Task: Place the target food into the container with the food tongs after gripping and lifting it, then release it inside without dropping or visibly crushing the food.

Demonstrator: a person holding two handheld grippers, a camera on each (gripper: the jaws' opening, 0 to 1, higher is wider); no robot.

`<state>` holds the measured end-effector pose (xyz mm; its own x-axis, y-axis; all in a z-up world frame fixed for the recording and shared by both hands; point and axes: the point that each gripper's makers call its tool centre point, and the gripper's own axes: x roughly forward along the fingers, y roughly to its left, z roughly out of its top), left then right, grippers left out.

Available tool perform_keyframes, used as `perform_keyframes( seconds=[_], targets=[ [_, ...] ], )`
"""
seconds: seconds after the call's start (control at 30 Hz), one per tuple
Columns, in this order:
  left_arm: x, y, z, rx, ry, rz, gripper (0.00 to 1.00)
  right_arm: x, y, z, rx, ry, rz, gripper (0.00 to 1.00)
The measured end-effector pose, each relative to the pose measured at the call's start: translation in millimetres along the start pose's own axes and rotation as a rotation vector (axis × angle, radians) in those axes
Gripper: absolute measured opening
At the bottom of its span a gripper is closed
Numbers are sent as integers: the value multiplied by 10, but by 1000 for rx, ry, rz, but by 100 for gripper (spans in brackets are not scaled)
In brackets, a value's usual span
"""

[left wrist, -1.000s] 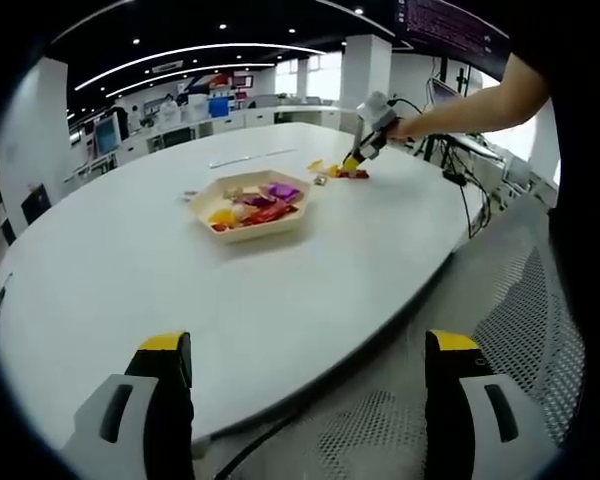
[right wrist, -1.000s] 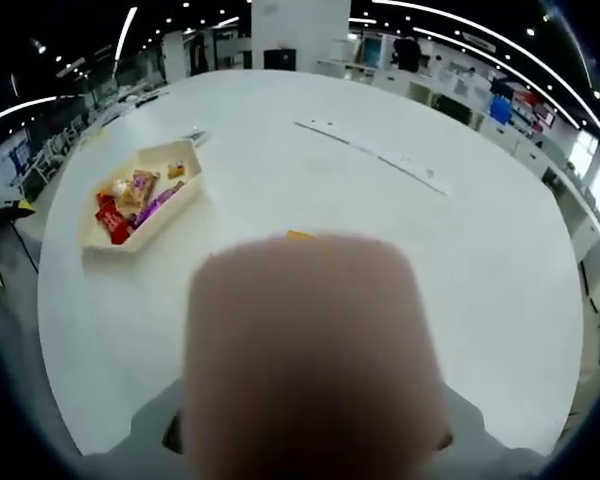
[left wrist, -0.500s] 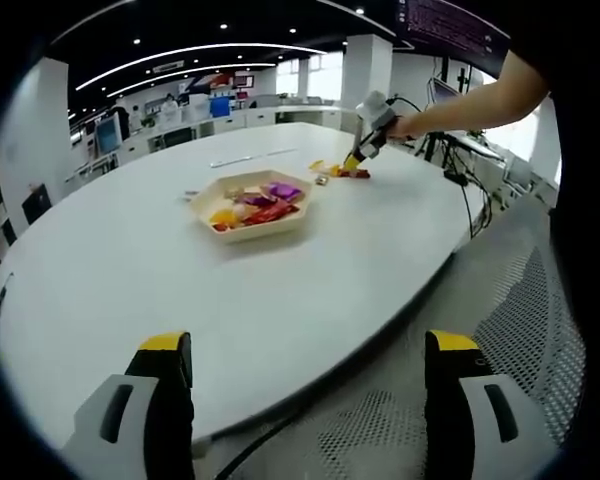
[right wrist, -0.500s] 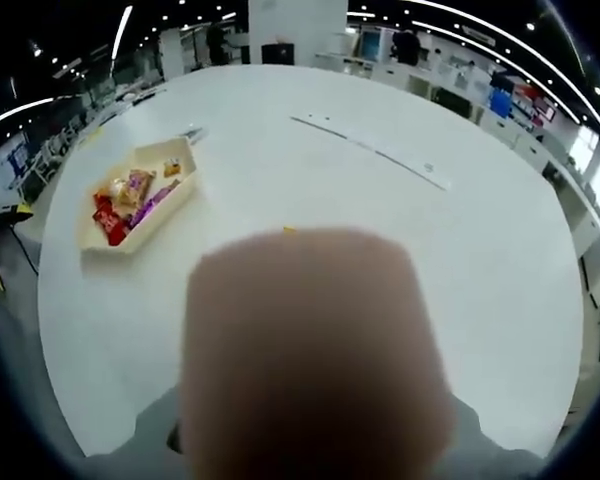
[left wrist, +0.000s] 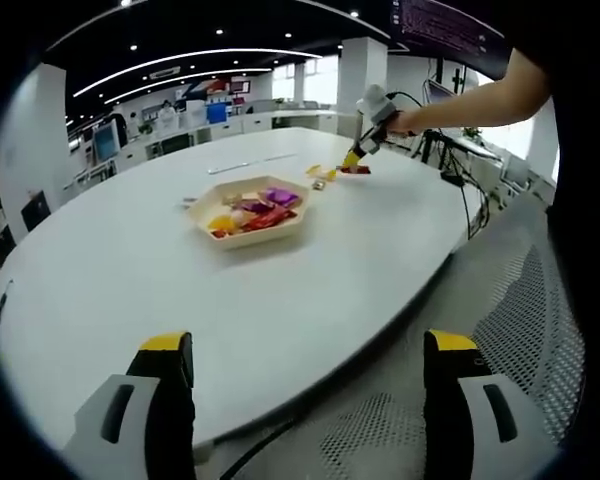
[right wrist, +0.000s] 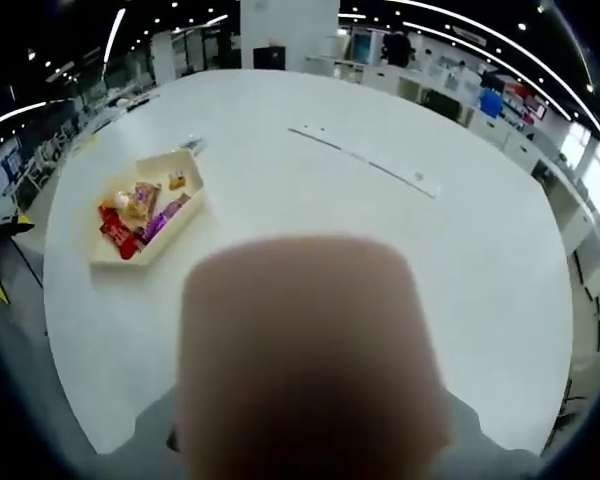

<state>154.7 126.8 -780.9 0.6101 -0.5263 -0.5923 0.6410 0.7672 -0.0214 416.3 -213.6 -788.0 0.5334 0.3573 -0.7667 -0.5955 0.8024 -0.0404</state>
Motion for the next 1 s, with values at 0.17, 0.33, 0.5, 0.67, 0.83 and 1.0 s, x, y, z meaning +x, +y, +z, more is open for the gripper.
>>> perform_keyframes(
  seconds=[0.17, 0.33, 0.5, 0.67, 0.83, 1.0],
  targets=[
    [-16, -14, 38, 6, -29, -9, 95, -205, 15, 105, 4, -10, -22, 22],
    [-28, -17, 82, 20, -62, -10, 95, -384, 72, 188, 7, -31, -38, 22],
    [-41, -21, 117, 25, -85, -12, 95, -505, 108, 223, 16, -33, -44, 22],
    [-49, -19, 143, 33, -102, -10, 95, -598, 143, 305, 5, -40, -53, 22],
    [-55, -26, 163, 37, -113, -12, 95, -692, 161, 409, 3, -50, -54, 23],
    [-62, -37, 178, 39, -122, -18, 95, -785, 183, 503, -12, -59, -62, 22]
  ],
)
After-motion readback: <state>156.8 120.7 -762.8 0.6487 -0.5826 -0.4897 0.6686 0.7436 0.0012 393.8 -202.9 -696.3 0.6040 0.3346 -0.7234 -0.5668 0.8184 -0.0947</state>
